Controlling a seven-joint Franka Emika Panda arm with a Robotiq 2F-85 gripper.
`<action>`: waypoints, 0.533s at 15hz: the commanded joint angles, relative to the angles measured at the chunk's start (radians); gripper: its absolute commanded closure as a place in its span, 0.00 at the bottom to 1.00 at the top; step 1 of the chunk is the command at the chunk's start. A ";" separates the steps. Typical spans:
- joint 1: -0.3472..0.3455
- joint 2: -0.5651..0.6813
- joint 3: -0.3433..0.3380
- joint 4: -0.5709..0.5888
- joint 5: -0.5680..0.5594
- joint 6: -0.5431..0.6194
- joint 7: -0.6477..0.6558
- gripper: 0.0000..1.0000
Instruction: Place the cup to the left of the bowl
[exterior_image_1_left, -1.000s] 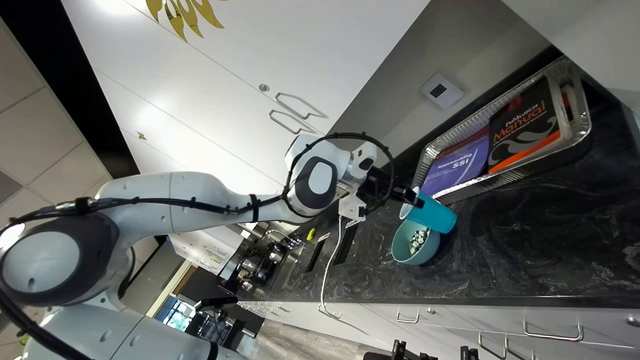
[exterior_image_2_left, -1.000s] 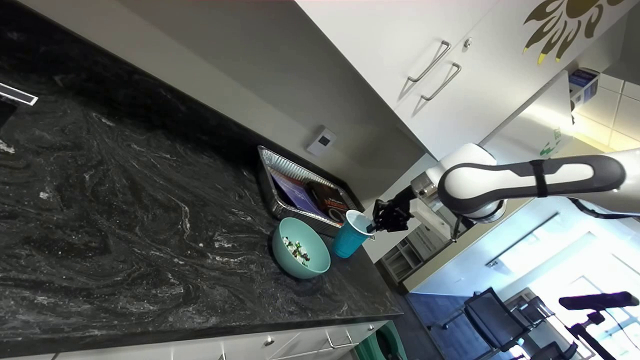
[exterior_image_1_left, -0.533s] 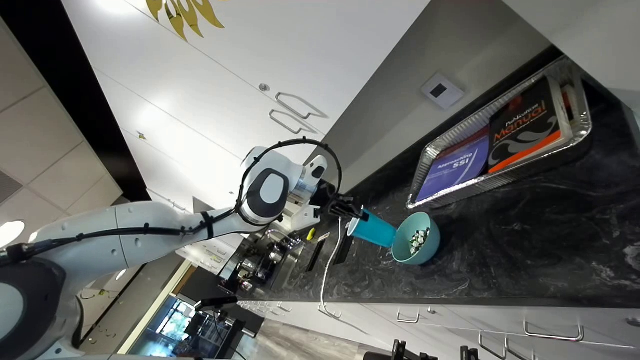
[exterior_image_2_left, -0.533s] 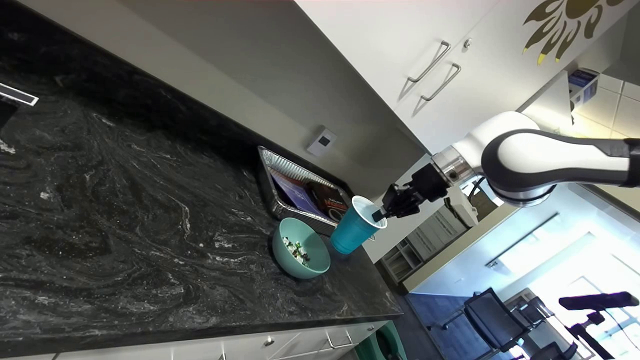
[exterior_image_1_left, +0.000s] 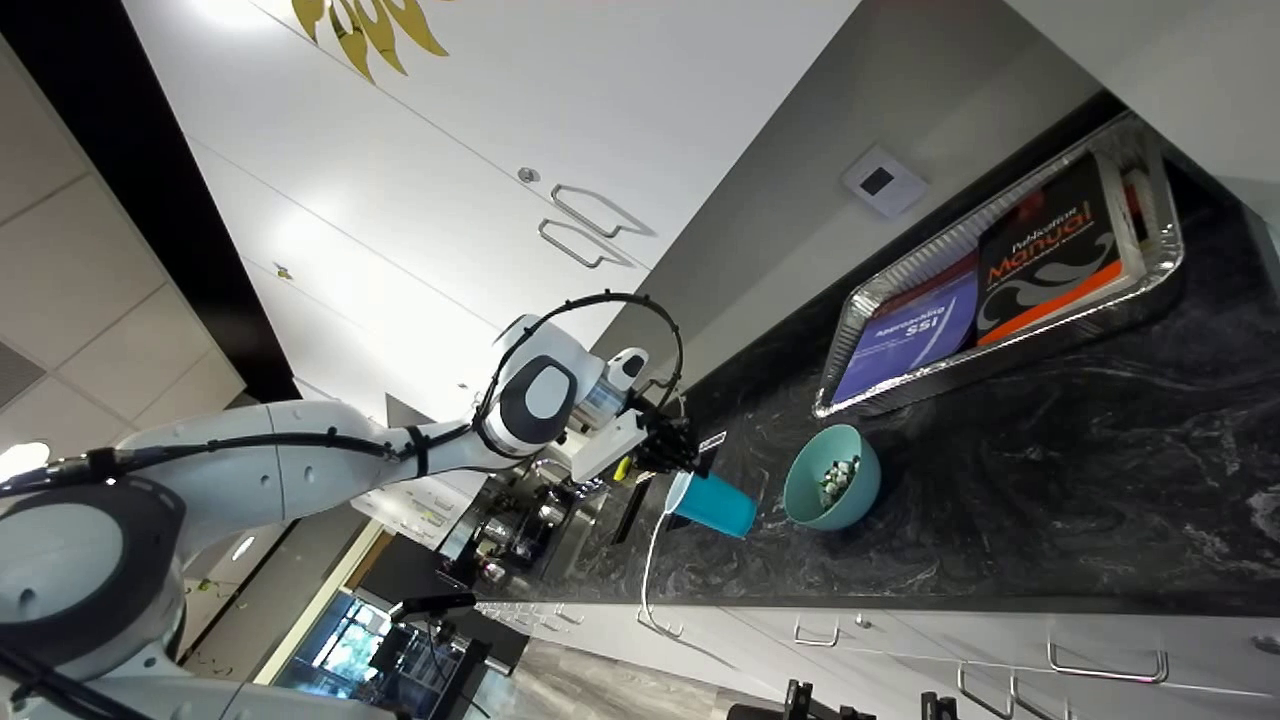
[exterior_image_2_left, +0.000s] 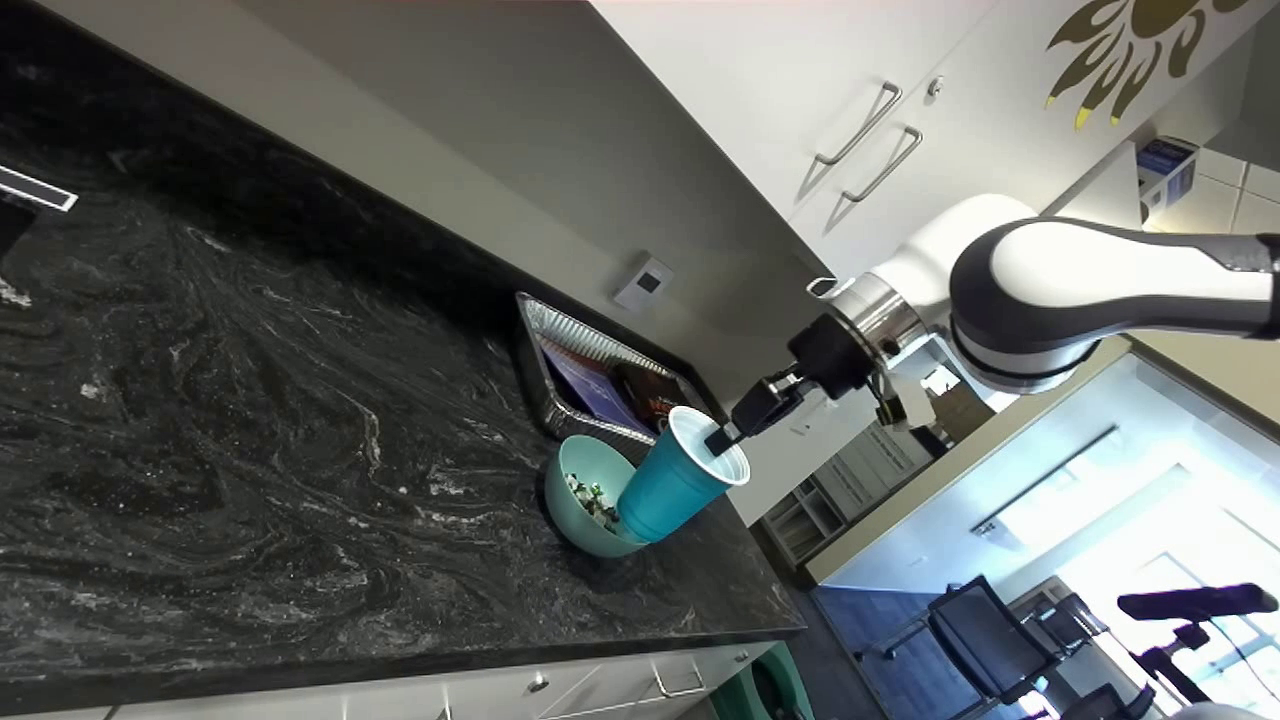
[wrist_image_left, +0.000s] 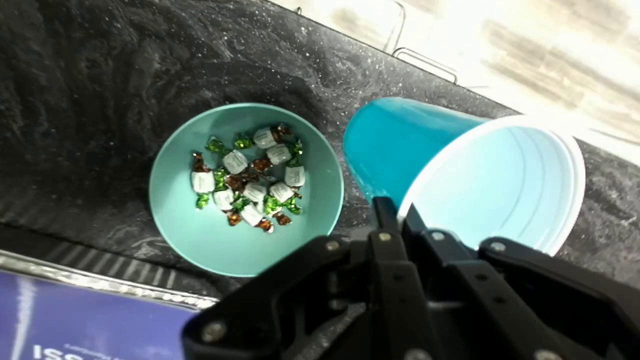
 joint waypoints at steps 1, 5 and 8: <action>0.028 0.136 0.020 0.107 0.050 -0.050 -0.171 0.99; 0.025 0.270 0.078 0.209 0.066 -0.061 -0.337 0.99; 0.005 0.366 0.122 0.287 0.005 -0.040 -0.365 0.99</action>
